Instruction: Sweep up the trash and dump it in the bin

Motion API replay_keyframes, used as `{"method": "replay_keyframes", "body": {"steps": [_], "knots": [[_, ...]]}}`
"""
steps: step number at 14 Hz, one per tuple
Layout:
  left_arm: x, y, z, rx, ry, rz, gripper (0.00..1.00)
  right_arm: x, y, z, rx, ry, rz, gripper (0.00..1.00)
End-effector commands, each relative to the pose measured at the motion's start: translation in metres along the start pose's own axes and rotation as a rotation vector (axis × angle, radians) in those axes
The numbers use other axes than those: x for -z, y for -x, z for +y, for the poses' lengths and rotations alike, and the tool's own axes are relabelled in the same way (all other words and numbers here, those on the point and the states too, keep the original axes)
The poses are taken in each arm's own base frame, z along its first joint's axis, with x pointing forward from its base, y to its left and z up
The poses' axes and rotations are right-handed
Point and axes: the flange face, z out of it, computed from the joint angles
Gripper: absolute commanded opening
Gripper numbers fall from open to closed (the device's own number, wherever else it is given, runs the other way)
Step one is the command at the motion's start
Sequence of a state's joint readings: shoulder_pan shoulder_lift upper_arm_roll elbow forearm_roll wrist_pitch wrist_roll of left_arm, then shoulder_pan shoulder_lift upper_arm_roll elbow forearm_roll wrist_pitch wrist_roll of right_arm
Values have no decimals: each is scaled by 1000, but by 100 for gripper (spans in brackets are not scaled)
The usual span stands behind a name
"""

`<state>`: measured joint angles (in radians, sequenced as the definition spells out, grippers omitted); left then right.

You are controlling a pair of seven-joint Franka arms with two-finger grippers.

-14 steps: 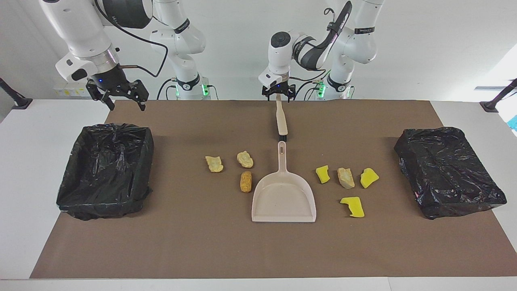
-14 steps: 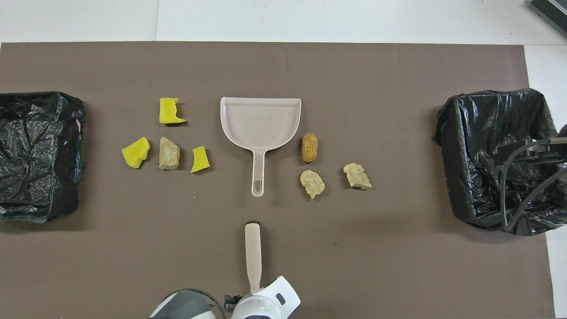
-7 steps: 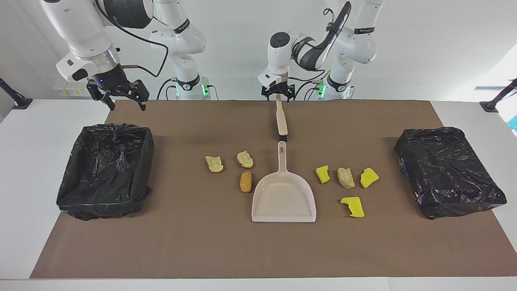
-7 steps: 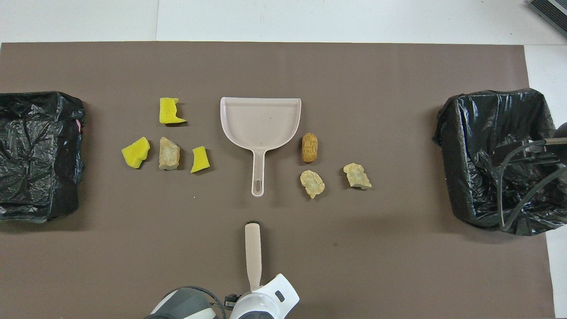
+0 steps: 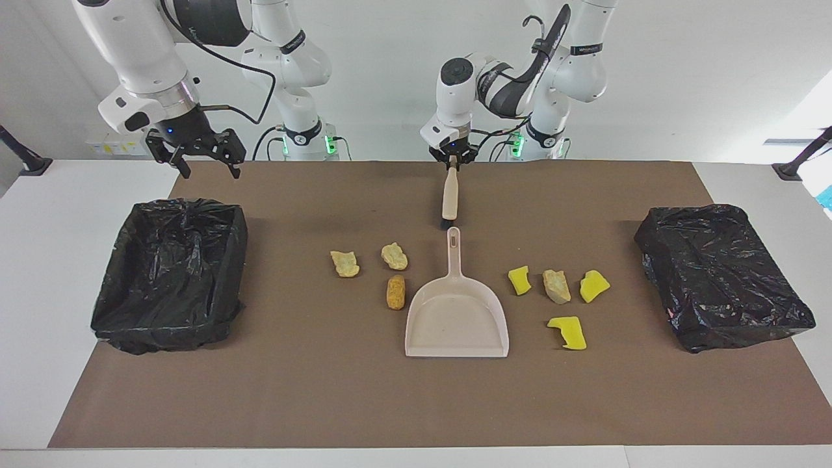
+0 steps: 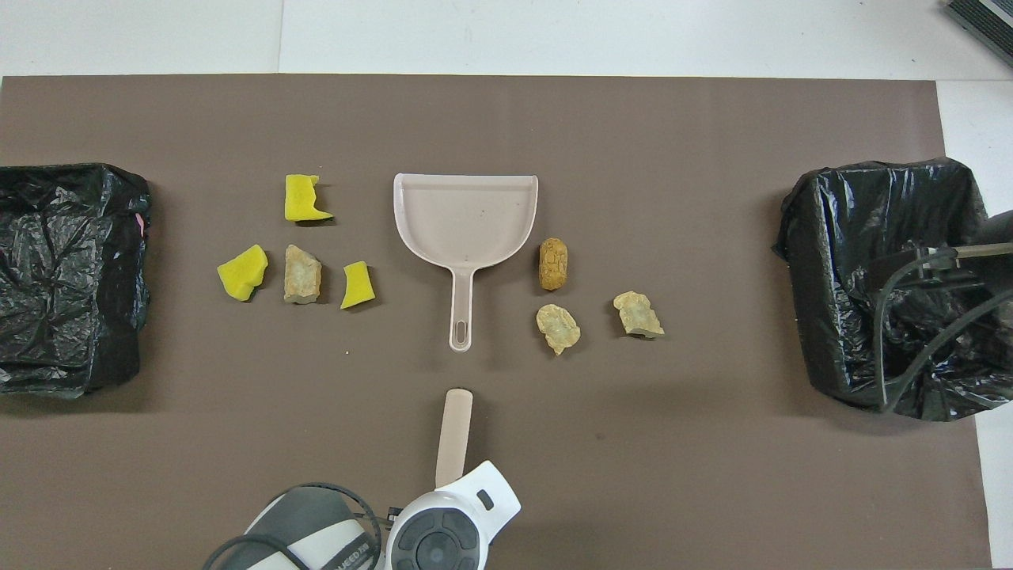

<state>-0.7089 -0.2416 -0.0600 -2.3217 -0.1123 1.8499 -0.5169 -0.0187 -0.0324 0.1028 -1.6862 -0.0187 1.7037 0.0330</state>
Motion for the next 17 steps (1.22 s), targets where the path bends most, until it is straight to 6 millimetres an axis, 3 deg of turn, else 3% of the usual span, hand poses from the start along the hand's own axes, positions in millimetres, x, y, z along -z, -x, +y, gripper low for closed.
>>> {"method": "replay_keyframes", "body": {"steps": [1, 3, 5, 9, 11, 14, 15, 17], "knots": [[50, -9, -60, 11, 41, 7, 0, -20, -14, -23, -30, -20, 18, 100], [66, -33, -99, 19, 18, 55, 0, -36, -25, -61, -79, -35, 35, 100], [77, -60, -151, -25, 20, 78, 0, -54, -33, -108, -108, -56, 60, 100], [87, -113, -244, -1, 60, 177, 0, -110, -42, -209, -170, -102, 101, 100], [92, -134, -282, -18, 56, 249, 0, -140, -36, -258, -174, -71, 101, 100], [100, -186, -309, 2, 57, 263, 0, -160, -34, -316, -195, -47, 119, 100], [101, -198, -323, 16, 48, 273, 0, -166, -32, -325, -204, -62, 131, 100], [92, -214, -336, 25, 33, 274, 0, -191, -21, -362, -202, -73, 148, 100]]}}
